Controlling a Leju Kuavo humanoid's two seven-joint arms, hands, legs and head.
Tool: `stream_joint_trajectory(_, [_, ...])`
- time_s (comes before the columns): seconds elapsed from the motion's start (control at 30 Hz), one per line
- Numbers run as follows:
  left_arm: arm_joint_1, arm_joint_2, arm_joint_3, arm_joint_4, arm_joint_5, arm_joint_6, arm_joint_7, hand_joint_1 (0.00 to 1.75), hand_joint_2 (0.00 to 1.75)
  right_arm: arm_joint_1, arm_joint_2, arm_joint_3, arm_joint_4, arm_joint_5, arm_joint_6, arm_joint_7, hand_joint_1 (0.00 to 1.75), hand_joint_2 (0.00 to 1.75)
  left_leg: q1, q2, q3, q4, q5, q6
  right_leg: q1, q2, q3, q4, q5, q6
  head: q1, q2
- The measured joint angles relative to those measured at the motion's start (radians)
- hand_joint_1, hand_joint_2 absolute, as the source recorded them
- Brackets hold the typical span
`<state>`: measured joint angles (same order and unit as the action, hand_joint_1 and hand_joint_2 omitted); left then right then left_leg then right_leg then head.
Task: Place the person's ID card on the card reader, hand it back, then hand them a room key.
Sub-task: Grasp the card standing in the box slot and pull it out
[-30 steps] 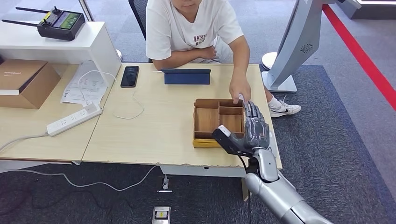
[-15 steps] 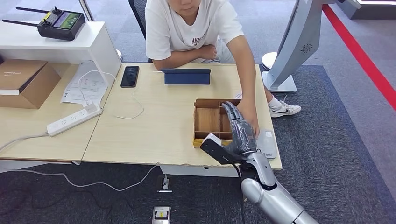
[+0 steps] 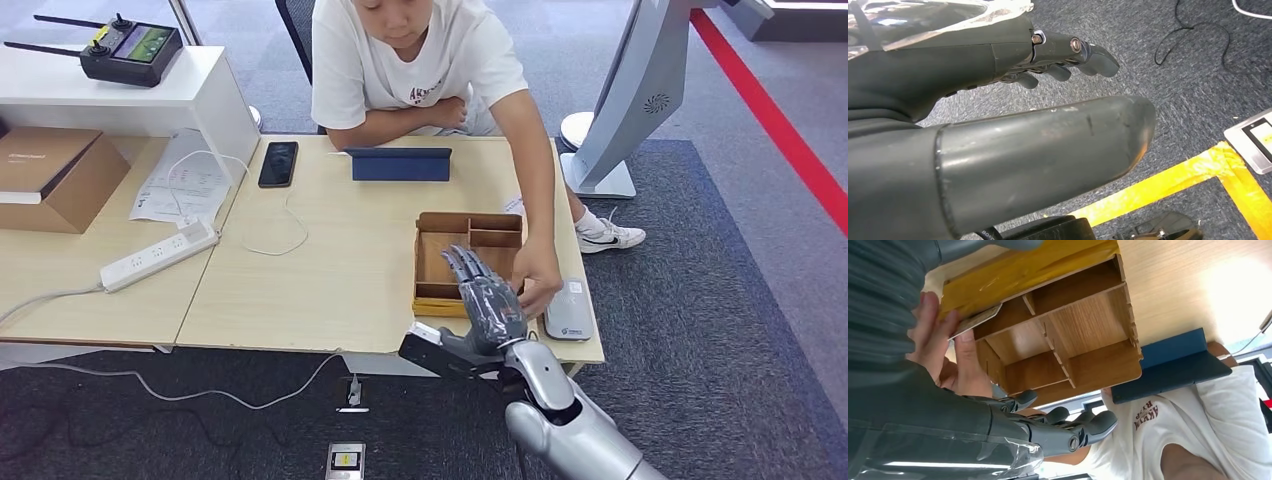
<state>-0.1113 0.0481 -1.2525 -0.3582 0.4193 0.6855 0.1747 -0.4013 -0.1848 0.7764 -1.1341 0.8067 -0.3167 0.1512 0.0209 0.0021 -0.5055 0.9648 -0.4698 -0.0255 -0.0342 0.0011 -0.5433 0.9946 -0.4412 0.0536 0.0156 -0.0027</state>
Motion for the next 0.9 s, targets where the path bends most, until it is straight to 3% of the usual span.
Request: stream_joint_trajectory(0.9, [-0.002,0.000,0.000,0.001,-0.019,0.000,0.003,0.00,0.00,-0.001,-0.001,0.035,0.019,0.042,-0.005,0.035,0.00,1.75,0.000,0.000,0.000,0.000,0.000,0.000,0.000,0.000,0.000,0.000,0.000,0.000,0.000,0.000])
